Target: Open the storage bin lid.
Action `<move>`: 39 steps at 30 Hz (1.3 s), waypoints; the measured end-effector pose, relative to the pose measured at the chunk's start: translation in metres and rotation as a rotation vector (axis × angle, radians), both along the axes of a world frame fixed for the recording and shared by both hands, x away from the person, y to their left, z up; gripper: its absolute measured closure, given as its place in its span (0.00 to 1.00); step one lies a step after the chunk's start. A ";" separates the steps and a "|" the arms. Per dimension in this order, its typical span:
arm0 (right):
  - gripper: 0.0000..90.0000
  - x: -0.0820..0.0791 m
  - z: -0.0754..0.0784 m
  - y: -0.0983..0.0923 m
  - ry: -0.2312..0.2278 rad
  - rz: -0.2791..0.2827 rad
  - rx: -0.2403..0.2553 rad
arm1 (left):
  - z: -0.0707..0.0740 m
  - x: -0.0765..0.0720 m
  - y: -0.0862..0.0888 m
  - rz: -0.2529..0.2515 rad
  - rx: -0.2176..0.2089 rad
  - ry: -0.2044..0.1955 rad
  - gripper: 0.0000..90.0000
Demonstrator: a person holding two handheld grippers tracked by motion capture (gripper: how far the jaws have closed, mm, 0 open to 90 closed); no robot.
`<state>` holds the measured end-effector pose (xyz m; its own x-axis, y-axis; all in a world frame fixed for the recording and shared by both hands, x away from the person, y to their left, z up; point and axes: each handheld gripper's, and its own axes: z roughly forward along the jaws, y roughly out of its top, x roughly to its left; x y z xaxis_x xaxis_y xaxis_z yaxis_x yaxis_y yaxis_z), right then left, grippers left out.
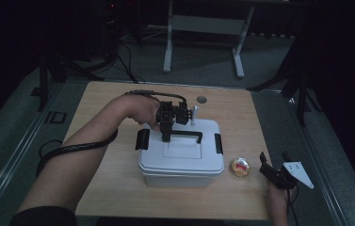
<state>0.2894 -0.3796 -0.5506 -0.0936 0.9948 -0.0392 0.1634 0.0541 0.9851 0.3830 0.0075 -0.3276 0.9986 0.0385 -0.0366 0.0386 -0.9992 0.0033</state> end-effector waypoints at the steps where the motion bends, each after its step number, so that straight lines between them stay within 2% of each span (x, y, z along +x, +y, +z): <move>1: 0.16 0.000 0.000 0.000 0.001 0.000 0.002 | 0.003 -0.001 0.001 -0.003 -0.003 -0.008 0.93; 9: 0.16 0.000 0.000 0.000 0.000 -0.001 -0.001 | 0.018 -0.004 0.018 0.017 -0.022 -0.024 0.93; 10: 0.16 0.000 0.000 0.000 -0.001 -0.002 -0.001 | 0.019 -0.003 0.021 0.031 -0.025 -0.023 0.93; 17: 0.16 0.000 0.000 -0.001 0.000 -0.007 0.007 | 0.020 -0.004 0.048 0.084 -0.005 -0.024 0.93; 21: 0.16 0.000 0.000 0.000 -0.005 -0.004 0.005 | 0.020 -0.004 0.065 0.118 -0.007 -0.025 0.93; 27: 0.15 -0.001 0.000 0.000 -0.007 0.002 0.009 | 0.023 -0.009 0.098 0.171 -0.014 -0.026 0.93; 29: 0.15 -0.001 0.000 -0.002 -0.004 0.033 0.059 | 0.023 -0.010 0.109 0.192 -0.011 -0.031 0.93; 30: 0.15 -0.001 0.000 -0.002 -0.004 0.029 0.062 | 0.024 -0.011 0.116 0.198 -0.010 -0.032 0.93; 32: 0.16 -0.002 0.000 0.000 -0.008 -0.008 0.028 | 0.023 -0.013 0.129 0.228 -0.009 -0.033 0.93; 34: 0.16 -0.002 0.000 0.001 -0.003 -0.005 0.011 | 0.022 -0.015 0.143 0.259 -0.008 -0.034 0.93; 38: 0.15 -0.002 0.000 0.001 0.001 -0.003 0.006 | 0.019 -0.018 0.168 0.309 -0.006 -0.032 0.93; 39: 0.15 -0.001 0.000 0.001 0.001 -0.004 0.008 | 0.018 -0.019 0.174 0.319 -0.006 -0.046 0.93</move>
<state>0.2879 -0.3787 -0.5507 -0.0901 0.9954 -0.0313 0.1644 0.0459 0.9853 0.3636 0.1816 -0.3093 0.9369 0.3494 0.0068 0.3493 -0.9368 0.0179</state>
